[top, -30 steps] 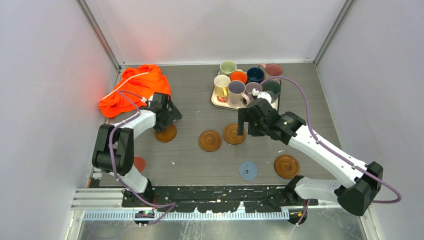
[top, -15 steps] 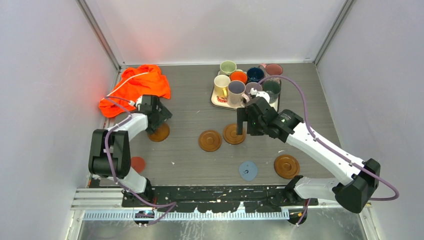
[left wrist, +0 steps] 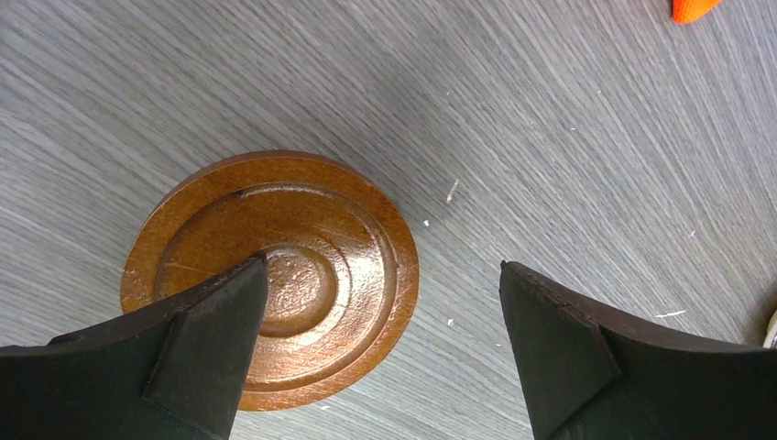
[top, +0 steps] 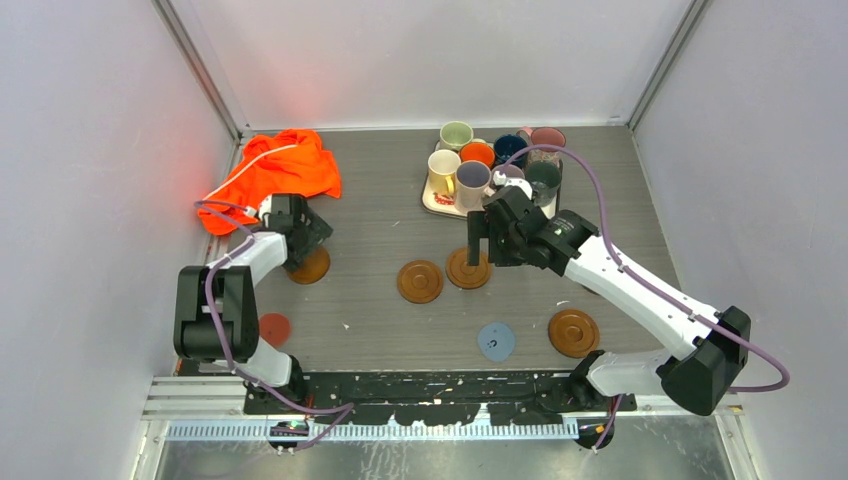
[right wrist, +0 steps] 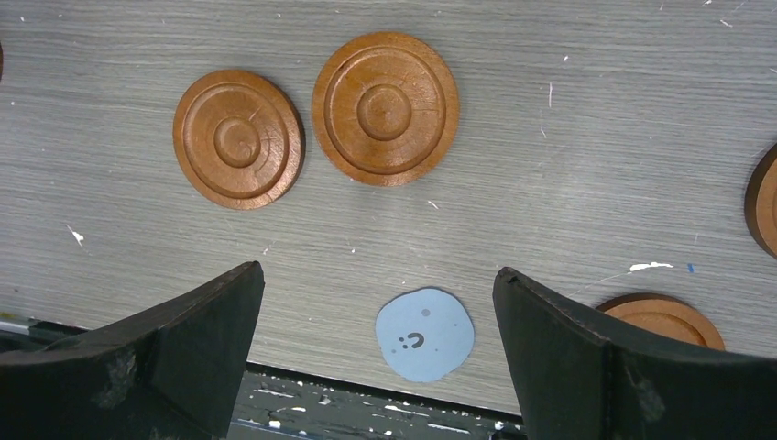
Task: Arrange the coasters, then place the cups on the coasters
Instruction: Move the coaster to the center of the board.
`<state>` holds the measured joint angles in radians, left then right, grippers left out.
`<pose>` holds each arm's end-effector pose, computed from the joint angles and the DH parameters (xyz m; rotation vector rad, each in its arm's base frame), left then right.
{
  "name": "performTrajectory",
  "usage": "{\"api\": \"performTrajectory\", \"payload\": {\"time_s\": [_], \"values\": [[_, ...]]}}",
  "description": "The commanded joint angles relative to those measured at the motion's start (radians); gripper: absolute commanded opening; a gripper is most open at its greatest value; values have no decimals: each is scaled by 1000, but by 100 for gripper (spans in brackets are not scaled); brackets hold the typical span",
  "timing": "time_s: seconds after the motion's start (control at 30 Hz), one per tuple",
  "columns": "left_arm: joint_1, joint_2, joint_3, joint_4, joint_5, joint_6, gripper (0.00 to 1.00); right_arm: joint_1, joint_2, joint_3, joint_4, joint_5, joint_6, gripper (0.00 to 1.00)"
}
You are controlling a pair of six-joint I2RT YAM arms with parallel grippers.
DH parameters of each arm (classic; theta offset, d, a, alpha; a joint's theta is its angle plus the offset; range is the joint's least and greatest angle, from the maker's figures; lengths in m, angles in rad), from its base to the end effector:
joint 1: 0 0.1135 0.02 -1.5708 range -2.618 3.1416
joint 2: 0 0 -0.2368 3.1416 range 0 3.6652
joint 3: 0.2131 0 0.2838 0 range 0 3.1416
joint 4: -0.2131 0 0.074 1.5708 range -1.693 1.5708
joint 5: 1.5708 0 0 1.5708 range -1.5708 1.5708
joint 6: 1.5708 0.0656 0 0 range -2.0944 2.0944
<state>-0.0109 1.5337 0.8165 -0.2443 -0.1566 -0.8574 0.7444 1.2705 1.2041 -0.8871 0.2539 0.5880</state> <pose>0.3392 0.0065 0.0992 -1.0922 2.2731 -0.1540 0.2394 0.1981 0.2691 -0.0936 2.4948 0.2412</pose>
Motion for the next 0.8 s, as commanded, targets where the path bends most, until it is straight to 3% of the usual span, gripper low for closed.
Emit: {"api": "performTrajectory", "payload": {"time_s": [0.0, 0.3, 0.77], "values": [[6, -22, -47, -62, -18, -7, 100, 5, -5, 44, -3, -14, -12, 100], [32, -75, -83, -101, -9, 1, 100, 5, -27, 8, 17, -7, 5, 100], [66, -30, -34, -115, -14, 28, 100, 5, -43, -13, 39, 13, -15, 100]]}}
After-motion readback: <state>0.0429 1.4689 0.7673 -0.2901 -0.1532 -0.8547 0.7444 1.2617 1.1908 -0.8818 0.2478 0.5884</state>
